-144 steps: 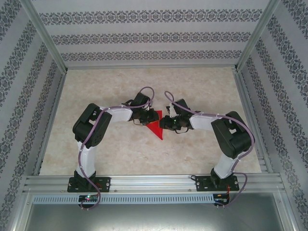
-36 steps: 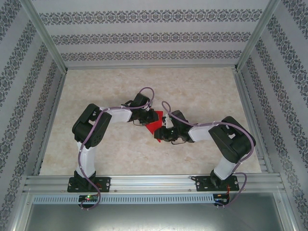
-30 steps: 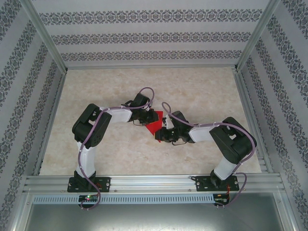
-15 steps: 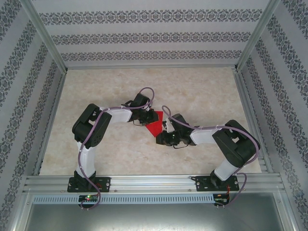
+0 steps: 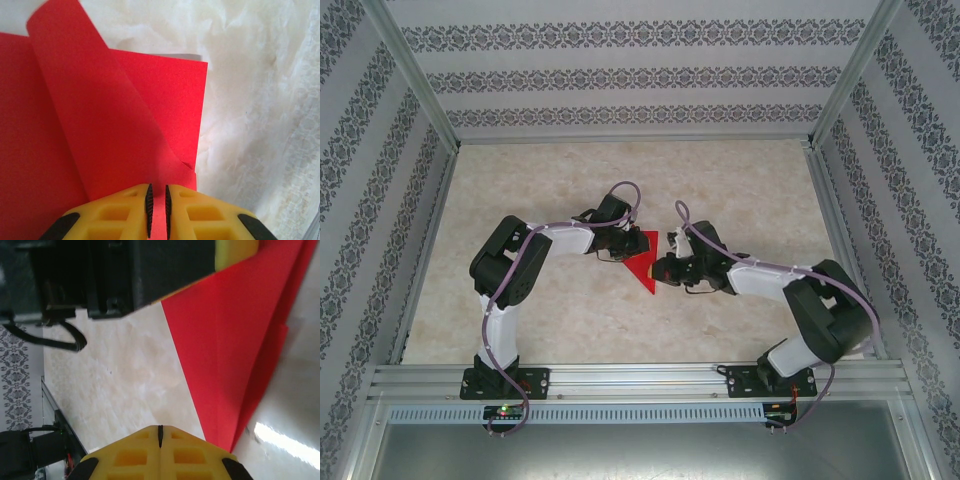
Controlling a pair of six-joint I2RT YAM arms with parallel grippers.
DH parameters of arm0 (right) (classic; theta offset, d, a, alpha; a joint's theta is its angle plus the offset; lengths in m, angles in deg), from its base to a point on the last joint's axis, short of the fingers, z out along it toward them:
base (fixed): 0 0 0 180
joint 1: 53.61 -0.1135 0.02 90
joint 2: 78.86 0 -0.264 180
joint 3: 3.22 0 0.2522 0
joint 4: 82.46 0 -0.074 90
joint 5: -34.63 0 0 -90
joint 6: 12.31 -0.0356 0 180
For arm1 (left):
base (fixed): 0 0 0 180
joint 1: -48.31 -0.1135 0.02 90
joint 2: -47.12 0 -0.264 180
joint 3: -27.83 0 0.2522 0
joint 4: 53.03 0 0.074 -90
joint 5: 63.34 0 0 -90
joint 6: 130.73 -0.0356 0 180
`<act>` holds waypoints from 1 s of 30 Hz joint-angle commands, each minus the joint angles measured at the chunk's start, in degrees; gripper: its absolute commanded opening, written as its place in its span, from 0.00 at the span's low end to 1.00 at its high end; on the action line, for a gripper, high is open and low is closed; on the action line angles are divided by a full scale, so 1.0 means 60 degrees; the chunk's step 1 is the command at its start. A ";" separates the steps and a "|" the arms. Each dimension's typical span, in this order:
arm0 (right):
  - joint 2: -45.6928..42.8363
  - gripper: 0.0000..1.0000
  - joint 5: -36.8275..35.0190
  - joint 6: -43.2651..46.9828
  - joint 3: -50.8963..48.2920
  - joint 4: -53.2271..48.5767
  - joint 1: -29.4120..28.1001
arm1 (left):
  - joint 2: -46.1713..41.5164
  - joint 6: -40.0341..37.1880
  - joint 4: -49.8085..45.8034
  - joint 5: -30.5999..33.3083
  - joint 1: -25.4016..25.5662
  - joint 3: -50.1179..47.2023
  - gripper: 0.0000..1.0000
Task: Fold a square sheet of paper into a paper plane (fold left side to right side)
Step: Fourth fold the wing at the center of the table.
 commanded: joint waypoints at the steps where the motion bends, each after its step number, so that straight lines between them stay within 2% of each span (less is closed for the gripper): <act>1: 0.0668 0.00 -0.0315 -0.0069 0.0461 0.0264 -0.0034 | 0.0181 -0.0069 -0.0960 0.0663 0.0110 -0.0444 0.20; 9: 0.1407 0.00 -0.0835 0.0098 0.0296 -0.0264 -0.0053 | -0.0015 -0.0135 -0.0893 0.0545 0.0124 -0.0411 0.20; 19: 0.1856 0.00 -0.1146 0.0365 0.0005 -0.1181 -0.0209 | -0.0622 -0.0647 -0.1354 0.0506 0.0124 0.0318 0.25; 25: 0.1924 0.00 -0.1551 0.0595 0.0288 -0.2039 -0.0253 | -0.1797 -0.0849 -0.1092 0.0812 0.0095 -0.0257 0.30; 30: 0.1981 0.00 -0.1667 0.0697 0.0508 -0.2394 -0.0297 | -0.2251 -0.0626 0.0350 -0.0131 0.0138 -0.1413 0.23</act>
